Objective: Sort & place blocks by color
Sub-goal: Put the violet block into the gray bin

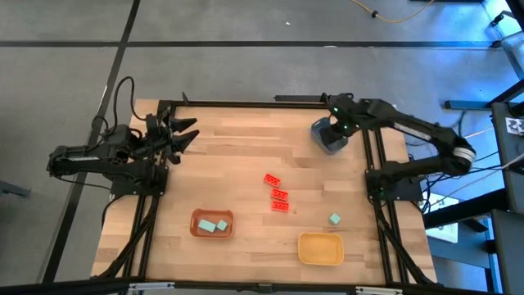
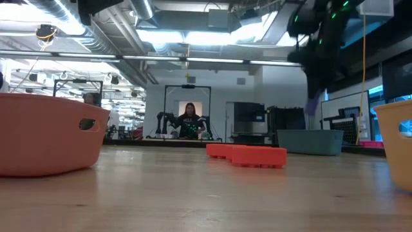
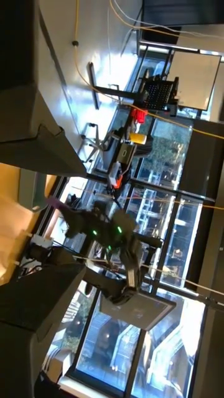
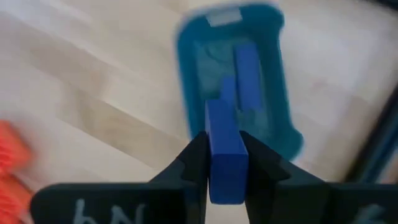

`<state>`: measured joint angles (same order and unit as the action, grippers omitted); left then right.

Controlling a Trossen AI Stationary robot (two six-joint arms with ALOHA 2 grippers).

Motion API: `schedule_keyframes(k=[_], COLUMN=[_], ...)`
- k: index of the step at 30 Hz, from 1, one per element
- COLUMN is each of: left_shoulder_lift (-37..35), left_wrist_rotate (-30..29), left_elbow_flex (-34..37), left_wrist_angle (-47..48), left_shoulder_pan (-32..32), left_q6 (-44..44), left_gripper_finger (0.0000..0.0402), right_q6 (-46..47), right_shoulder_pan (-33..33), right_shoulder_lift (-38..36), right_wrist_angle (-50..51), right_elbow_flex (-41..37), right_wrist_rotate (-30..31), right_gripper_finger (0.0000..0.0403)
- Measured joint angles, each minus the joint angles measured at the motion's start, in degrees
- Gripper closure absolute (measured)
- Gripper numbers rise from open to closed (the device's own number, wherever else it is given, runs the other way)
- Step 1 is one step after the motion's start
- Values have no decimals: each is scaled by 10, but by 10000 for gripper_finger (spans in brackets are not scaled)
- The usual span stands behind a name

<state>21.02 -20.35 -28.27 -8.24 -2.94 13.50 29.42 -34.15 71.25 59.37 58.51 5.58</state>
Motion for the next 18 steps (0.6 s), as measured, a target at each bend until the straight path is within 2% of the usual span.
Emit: schedule_keyframes(k=[5,18], left_shoulder_lift=[0,0], left_wrist_rotate=[-2,-2], left_elbow_flex=[0,0], left_wrist_angle=[0,0], left_shoulder_pan=[0,0], left_q6=[0,0], left_gripper_finger=[170,170], right_q6=[-57,-60], right_shoulder_pan=[-41,-52], right_shoulder_lift=[75,185], right_wrist_angle=[25,15], right_elbow_flex=[1,2], right_wrist_rotate=[-21,-22], right_gripper_finger=[340,340])
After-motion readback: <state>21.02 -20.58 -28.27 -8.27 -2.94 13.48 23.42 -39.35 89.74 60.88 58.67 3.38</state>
